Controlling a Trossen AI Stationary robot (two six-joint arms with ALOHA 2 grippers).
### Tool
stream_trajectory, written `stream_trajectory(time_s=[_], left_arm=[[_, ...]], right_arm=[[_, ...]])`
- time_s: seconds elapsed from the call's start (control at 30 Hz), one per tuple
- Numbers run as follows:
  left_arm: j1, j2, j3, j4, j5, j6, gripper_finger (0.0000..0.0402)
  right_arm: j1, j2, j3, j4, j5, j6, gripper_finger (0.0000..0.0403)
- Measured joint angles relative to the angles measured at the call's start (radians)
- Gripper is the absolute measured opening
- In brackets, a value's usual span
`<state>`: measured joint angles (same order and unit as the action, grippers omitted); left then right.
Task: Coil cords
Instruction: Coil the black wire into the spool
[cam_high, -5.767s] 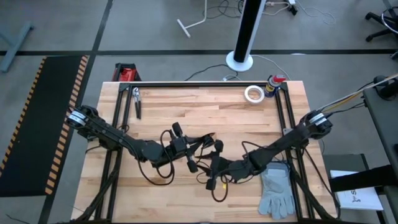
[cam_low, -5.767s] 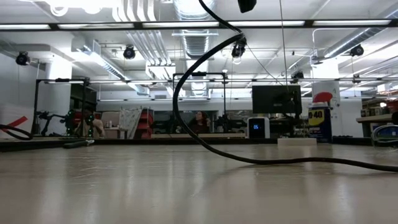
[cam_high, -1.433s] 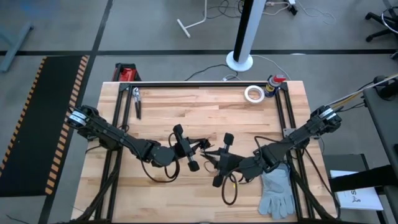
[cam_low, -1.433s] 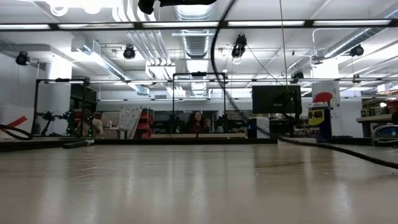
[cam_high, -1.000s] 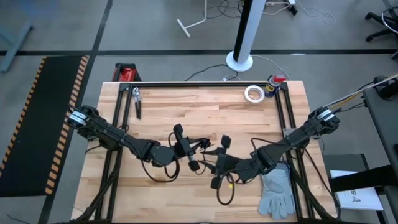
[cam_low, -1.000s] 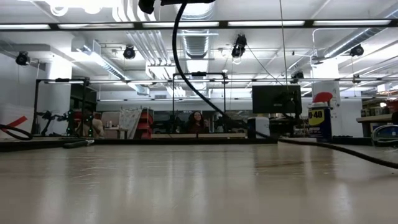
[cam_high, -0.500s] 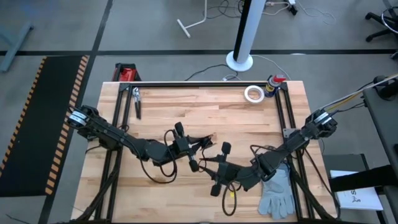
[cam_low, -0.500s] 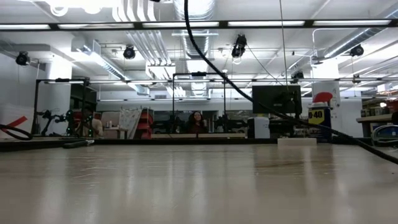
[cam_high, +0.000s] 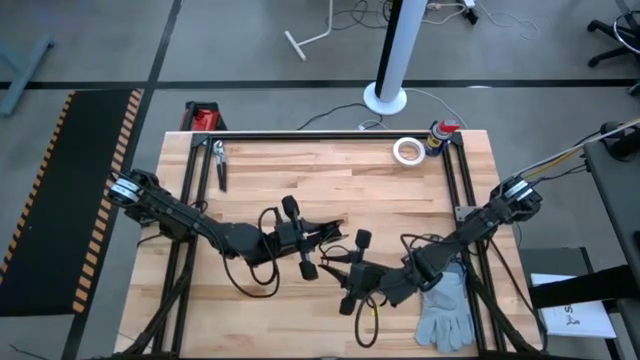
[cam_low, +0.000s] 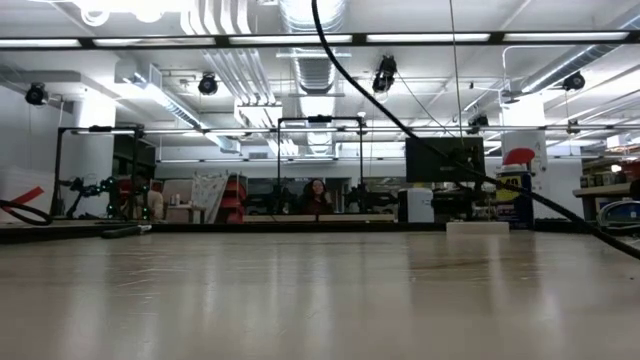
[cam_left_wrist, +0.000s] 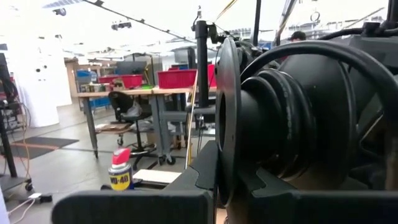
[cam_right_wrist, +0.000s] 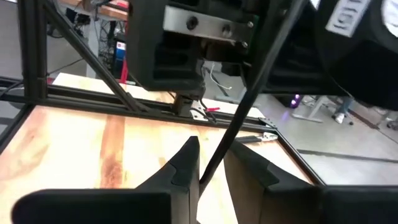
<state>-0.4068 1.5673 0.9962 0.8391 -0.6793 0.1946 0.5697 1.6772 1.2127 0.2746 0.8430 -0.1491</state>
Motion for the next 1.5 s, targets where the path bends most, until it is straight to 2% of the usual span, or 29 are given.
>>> stream_trajectory(time_s=[0.27,0.43,0.57,0.77,0.93,1.07,1.2,1.3,1.5], left_arm=[[0.0,0.0,0.002,-0.002,0.007,0.004,0.0],[0.0,0.0,0.003,-0.002,0.017,-0.006,0.0],[-0.004,0.0,0.003,-0.001,0.018,-0.018,0.0],[-0.012,0.0,0.003,-0.001,0.018,-0.02,0.0],[-0.022,0.0,0.003,-0.007,0.014,-0.019,0.0],[-0.032,-0.003,0.003,-0.066,-0.032,-0.003,0.0],[-0.033,-0.01,0.004,-0.176,-0.076,-0.004,0.0],[-0.034,-0.01,0.004,-0.253,-0.115,-0.013,0.0],[-0.028,-0.01,0.005,-0.344,-0.124,-0.049,0.0]], right_arm=[[-0.003,-0.001,-0.012,0.011,-0.042,-0.01,0.004],[-0.035,-0.001,-0.069,0.126,-0.117,-0.036,0.0006],[-0.068,-0.002,-0.124,0.239,-0.141,-0.054,0.0003],[-0.116,-0.002,-0.169,0.263,-0.143,-0.03,0.0001],[-0.143,-0.026,-0.23,0.264,-0.105,0.005,0.0001],[-0.123,-0.075,-0.288,0.247,-0.038,0.035,0.0],[-0.082,-0.14,-0.308,0.094,0.09,0.082,0.0],[-0.06,-0.185,-0.309,-0.007,0.139,0.128,0.0],[-0.022,-0.234,-0.303,-0.007,0.216,0.097,0.0]])
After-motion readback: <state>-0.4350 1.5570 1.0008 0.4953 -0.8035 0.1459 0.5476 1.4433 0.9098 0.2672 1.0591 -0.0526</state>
